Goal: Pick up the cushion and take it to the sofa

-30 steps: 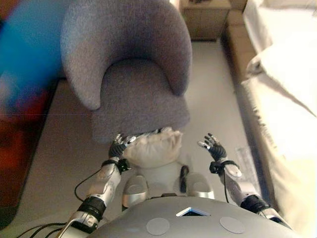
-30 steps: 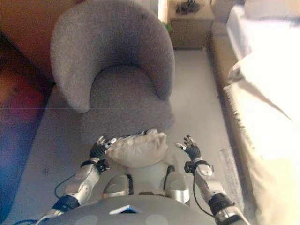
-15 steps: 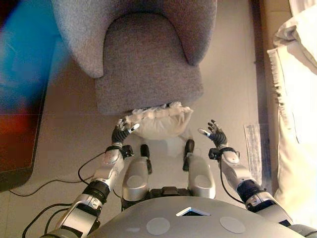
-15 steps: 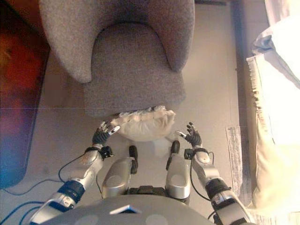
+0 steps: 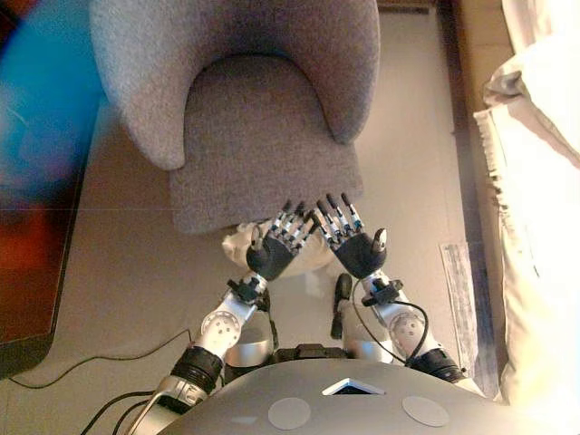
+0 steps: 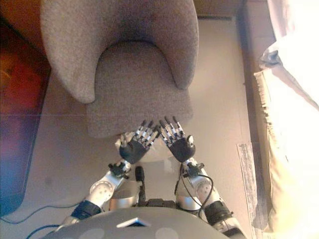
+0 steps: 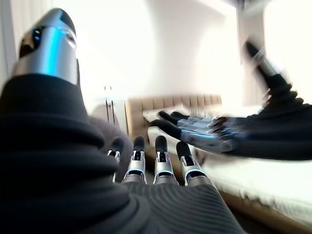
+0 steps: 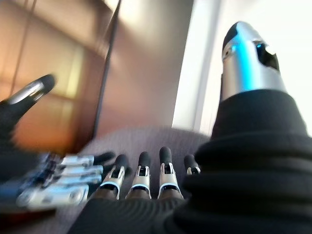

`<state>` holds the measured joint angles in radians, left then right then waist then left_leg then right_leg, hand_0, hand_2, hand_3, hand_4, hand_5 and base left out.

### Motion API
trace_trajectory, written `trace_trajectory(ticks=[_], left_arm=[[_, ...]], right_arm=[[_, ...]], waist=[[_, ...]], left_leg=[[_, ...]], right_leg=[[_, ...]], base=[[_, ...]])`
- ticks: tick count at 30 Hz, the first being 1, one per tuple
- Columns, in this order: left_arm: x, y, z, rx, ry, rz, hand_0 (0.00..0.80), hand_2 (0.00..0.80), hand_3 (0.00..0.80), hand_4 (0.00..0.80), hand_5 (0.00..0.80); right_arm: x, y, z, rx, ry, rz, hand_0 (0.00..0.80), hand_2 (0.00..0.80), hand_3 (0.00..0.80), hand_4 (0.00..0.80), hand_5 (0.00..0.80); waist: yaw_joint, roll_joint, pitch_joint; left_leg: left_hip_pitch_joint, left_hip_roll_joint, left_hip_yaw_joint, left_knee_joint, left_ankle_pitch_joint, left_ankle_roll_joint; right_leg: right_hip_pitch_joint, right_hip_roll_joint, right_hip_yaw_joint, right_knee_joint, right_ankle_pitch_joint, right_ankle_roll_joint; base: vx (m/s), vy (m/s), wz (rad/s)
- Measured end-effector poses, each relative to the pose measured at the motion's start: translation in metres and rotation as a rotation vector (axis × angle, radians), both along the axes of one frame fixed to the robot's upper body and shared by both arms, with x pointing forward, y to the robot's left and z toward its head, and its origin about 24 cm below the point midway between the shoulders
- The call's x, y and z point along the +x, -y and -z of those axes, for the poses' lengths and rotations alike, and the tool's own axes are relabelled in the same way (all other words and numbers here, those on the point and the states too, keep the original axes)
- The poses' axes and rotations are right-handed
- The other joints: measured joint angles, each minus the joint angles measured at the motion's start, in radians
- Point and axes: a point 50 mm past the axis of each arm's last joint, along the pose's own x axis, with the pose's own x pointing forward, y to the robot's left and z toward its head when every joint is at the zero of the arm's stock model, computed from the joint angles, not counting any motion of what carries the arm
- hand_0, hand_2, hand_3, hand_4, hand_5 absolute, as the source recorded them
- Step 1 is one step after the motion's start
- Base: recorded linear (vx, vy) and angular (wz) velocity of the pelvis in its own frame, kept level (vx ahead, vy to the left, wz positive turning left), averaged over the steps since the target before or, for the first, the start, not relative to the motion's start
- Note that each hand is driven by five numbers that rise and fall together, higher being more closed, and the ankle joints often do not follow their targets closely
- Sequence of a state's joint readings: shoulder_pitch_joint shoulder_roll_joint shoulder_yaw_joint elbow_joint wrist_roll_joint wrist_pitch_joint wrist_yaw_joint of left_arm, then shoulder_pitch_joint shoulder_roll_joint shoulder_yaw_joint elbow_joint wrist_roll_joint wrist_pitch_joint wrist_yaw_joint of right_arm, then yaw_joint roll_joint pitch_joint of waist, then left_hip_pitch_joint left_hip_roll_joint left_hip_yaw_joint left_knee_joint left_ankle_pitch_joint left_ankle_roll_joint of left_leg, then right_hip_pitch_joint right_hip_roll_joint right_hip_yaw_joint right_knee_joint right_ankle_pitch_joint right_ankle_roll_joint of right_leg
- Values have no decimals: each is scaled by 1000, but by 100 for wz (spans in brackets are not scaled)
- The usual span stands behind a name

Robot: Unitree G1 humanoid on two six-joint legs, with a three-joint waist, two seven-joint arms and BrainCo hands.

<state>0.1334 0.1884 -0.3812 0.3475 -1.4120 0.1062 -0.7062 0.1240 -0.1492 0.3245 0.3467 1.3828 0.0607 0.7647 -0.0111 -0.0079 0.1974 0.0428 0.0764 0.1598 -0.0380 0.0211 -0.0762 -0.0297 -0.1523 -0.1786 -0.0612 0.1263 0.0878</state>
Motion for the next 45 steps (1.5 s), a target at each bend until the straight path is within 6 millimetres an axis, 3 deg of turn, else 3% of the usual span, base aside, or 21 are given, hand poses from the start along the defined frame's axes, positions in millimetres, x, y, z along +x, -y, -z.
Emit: trace_trajectory(ticks=[6,9,24,27,28,31,34,37,39,41,45], left_arm=[[-28,-11,15,6,-79,-28,0,0,0,0,0],[-26,-13,15,18,-74,-19,0,0,0,0,0],[-24,-13,14,30,-72,-21,0,0,0,0,0],[-20,-17,16,148,-79,-51,0,0,0,0,0],[-13,-23,18,265,-82,-76,0,0,0,0,0],[26,-48,15,929,-72,-251,0,0,0,0,0],[83,-65,-25,1258,55,-491,0,0,0,0,0],[115,-65,-60,1351,161,-620,0,0,0,0,0],[124,-65,-63,1366,154,-642,0,0,0,0,0],[136,-63,-71,1376,151,-668,0,0,0,0,0],[142,-66,-78,1386,143,-713,0,0,0,0,0]], right_arm=[[-25,12,19,-22,-111,-22,0,0,0,0,0],[-30,19,27,-48,-142,-17,0,0,0,0,0],[-30,19,26,-65,-130,-9,0,0,0,0,0],[-27,22,27,-151,-123,4,0,0,0,0,0],[-22,26,28,-238,-126,31,0,0,0,0,0],[11,43,25,-740,-113,140,0,0,0,0,0],[63,59,-11,-1193,67,270,0,0,0,0,0],[96,70,-44,-1322,147,419,0,0,0,0,0],[113,68,-60,-1326,174,475,0,0,0,0,0],[127,68,-72,-1342,173,514,0,0,0,0,0],[149,59,-99,-1364,213,587,0,0,0,0,0]], waist=[[2,-4,-66],[0,-2,-67],[1,12,-61],[3,16,-39],[3,17,-24],[3,9,56],[11,2,198],[22,-3,306],[25,-2,316],[23,-11,330],[28,-13,335]], left_leg=[[14,-6,-1,-8,-7,2],[2,-7,-2,-12,-5,6],[-2,-8,0,-12,2,3],[-10,-8,5,1,2,2],[-37,-7,7,23,0,1],[-165,-4,8,116,-2,4],[-385,13,2,308,-39,17],[-489,32,-7,415,-67,20],[-581,48,-24,483,-79,21],[-682,42,-52,569,-87,16],[-852,49,-90,677,-97,6]], right_leg=[[-5,3,33,-3,-2,9],[-8,0,29,-2,2,9],[-13,-7,5,-2,1,9],[-21,-8,4,1,2,11],[-45,-11,3,18,1,10],[-162,-19,3,89,15,-7],[-354,-37,0,210,12,-21],[-453,-47,-14,307,-7,-46],[-540,-46,-11,397,-30,-44],[-655,-67,3,568,-121,-65],[-823,-75,3,700,-159,-84]], base=[[14,21,-15],[-52,4,3],[14,-1,3],[-215,-19,-5],[-329,-16,1],[-470,-16,3],[-253,-75,-4],[-159,-60,3],[-157,-40,7],[-109,-45,42],[-17,-48,17]])
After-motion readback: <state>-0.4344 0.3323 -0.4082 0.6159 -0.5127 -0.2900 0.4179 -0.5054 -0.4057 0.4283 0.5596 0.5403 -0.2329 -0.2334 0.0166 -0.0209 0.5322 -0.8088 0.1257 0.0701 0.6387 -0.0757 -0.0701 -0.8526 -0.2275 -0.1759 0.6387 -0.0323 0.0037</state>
